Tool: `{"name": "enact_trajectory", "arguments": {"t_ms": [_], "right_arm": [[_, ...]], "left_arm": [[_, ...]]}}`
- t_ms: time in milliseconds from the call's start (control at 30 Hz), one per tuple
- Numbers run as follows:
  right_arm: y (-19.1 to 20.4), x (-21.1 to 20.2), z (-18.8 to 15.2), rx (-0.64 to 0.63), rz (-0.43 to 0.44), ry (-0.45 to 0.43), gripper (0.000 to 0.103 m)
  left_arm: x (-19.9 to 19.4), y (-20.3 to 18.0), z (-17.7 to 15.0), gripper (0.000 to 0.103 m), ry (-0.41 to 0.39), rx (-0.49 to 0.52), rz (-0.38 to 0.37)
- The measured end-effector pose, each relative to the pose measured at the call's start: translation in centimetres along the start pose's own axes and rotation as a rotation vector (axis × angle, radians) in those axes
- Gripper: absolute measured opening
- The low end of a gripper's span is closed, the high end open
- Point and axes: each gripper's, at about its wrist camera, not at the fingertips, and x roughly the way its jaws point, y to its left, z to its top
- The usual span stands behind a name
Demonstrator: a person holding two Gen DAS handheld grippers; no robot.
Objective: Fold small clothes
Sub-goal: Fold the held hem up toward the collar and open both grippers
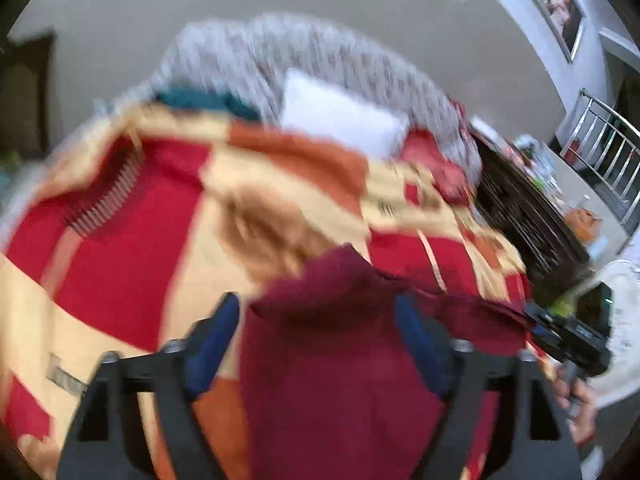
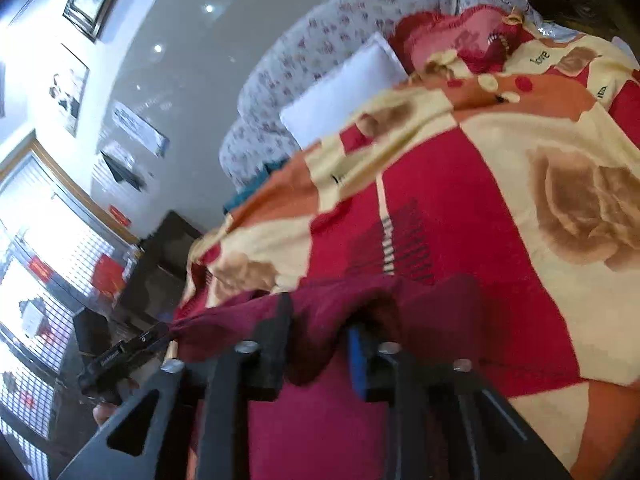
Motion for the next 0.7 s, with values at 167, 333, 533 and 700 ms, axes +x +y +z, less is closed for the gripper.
{"name": "enact_trajectory", "arguments": {"t_ms": [167,333,533,700], "right_arm": [[0.5,-2.5,0.6,0.002,-0.087,-0.122,0.057],[5.0,1.3,-1.0,-0.23,-0.109,0.008,0.055],[3.0,8.0,-0.8,-0.254,-0.356,0.094,0.052],[0.2,9.9,-0.6,-0.184,-0.341,0.151,0.052]], "left_arm": [[-0.2,-1.1,0.4,0.086,0.021,0.03,0.002],[4.1,-1.5,-1.0,0.086,0.103,0.034,0.036],[9.7,1.2,-1.6,0.086,0.181,-0.029,0.171],[8.2,1.7,-2.0,0.086,0.163,-0.006,0.154]]}}
